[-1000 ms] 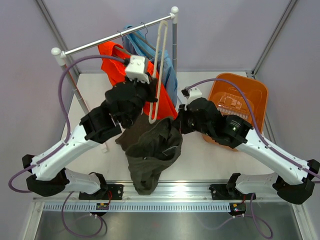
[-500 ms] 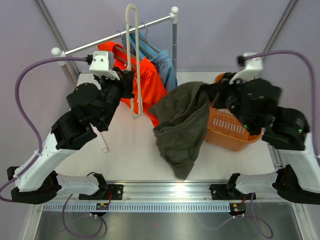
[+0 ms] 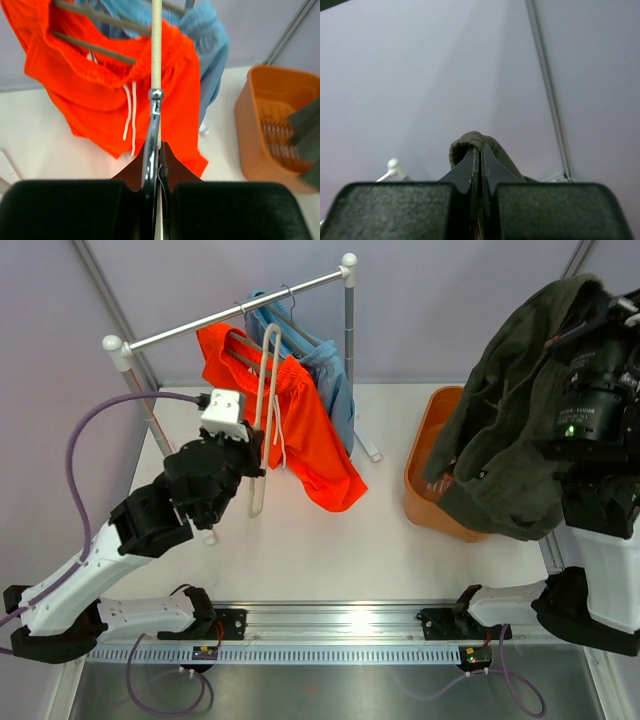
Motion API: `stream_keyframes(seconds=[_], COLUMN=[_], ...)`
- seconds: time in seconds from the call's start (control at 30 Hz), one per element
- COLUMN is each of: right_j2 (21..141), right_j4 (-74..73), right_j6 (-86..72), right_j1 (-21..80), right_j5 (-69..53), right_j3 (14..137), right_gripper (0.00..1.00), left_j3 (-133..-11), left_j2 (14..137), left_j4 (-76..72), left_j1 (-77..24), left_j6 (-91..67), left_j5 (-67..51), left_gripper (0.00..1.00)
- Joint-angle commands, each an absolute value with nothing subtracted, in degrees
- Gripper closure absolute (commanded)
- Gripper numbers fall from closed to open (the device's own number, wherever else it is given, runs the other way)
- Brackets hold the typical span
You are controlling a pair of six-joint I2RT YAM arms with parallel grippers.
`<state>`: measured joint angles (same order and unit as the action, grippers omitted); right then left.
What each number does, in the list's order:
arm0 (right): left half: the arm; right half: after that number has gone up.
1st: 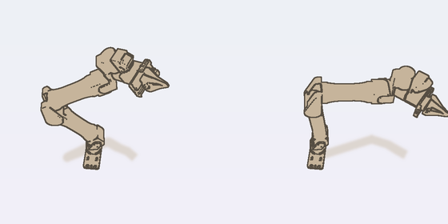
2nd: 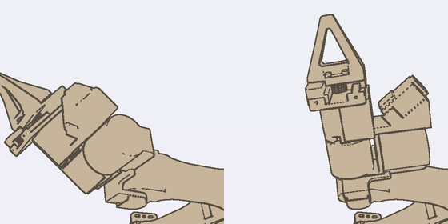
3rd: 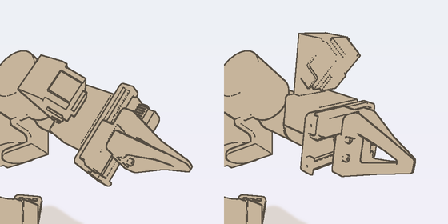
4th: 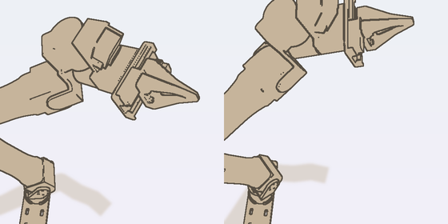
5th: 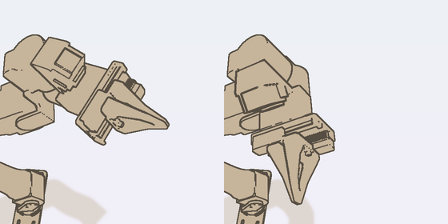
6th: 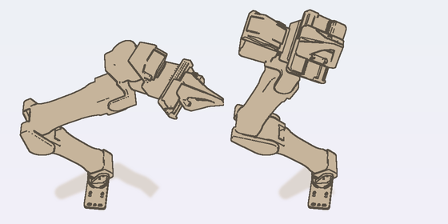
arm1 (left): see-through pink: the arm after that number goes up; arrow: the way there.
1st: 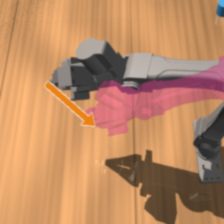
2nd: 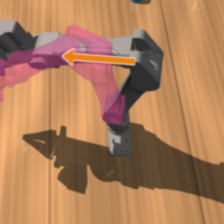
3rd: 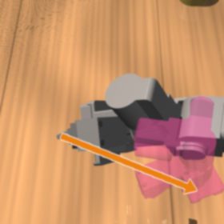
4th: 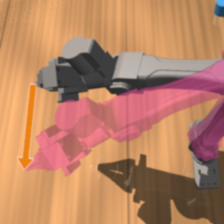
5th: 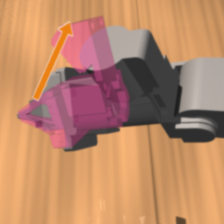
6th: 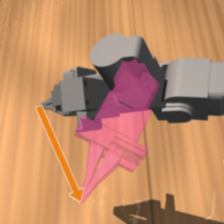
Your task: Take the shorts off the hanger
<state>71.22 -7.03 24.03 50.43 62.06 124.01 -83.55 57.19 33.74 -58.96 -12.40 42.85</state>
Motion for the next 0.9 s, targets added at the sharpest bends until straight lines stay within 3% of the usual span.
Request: stream_keyframes(seconds=[0.0, 0.27, 0.5, 0.77, 0.87], right_j2=[77.5, 90.0, 96.5, 90.8, 82.3], right_j4=[2.0, -3.9, -9.8, -17.6, -17.3], right_j6=[30.2, 23.5, 18.9, 6.7, 0.0], right_j1=[44.5, 31.6, 27.8, 22.7, 19.6], right_j5=[61.3, 57.1, 55.2, 55.4, 55.7], right_j3=[132.3, 142.2, 150.0, 139.6, 125.4], right_gripper=[1.0, 1.0, 1.0, 1.0, 1.0], left_j3=[-79.8, -75.1, -72.2, -70.8, -70.5], left_j2=[55.6, 52.7, 50.1, 49.4, 49.4], left_j4=[32.9, 33.7, 34.9, 35.0, 34.8], left_j1=[-58.9, -58.9, -58.9, -58.9, -58.9], left_j6=[-14.6, -15.6, -15.8, -16.3, -16.3], left_j5=[42.6, 41.9, 42.3, 41.7, 41.5], left_gripper=[1.0, 1.0, 1.0, 1.0, 1.0])
